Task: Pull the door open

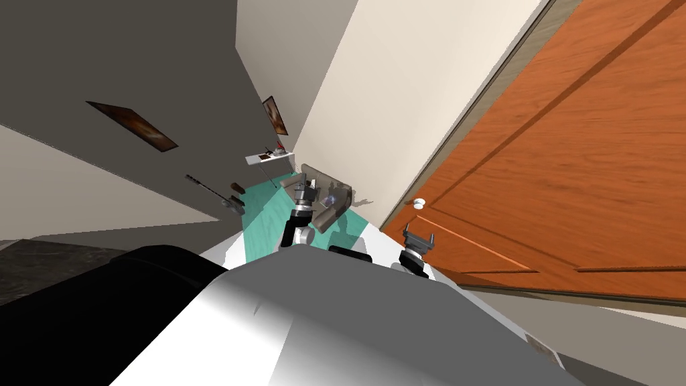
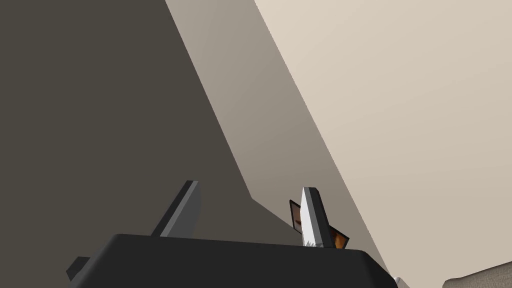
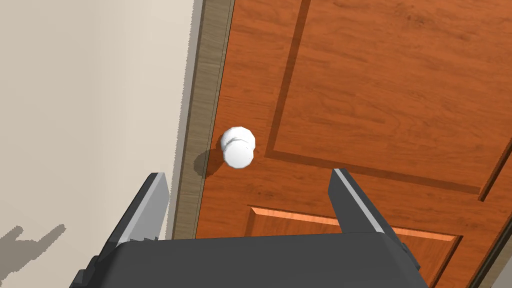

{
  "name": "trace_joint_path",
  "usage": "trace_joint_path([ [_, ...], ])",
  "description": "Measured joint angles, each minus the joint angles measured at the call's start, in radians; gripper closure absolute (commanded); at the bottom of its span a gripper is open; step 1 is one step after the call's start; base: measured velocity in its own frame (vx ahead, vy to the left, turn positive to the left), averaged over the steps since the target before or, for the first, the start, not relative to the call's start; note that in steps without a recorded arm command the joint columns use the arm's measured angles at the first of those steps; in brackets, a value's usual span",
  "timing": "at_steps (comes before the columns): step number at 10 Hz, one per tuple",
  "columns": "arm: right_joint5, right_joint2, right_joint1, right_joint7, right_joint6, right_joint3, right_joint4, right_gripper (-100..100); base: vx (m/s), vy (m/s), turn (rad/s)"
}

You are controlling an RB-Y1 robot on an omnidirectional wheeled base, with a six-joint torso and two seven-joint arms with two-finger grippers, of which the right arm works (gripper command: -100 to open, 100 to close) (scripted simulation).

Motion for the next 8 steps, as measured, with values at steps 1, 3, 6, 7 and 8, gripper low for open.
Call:
trace_joint_path([
  [1, -0.020, -0.006, -0.005, -0.017, -0.002, 0.001, 0.018, -100, 0.089, -0.061, 0.079],
  [3, -0.054, -0.013, -0.010, -0.046, -0.011, 0.009, 0.052, -100, 0.077, -0.059, 0.094],
  [6, -0.109, -0.021, -0.034, -0.100, -0.033, 0.022, 0.134, -100, 0.100, -0.072, 0.109],
  [7, -0.129, -0.026, -0.034, -0.117, -0.038, 0.026, 0.150, -100, 0.098, -0.083, 0.066],
  [8, -0.144, -0.031, -0.043, -0.138, -0.047, 0.031, 0.183, -100, 0.100, -0.082, 0.094],
])
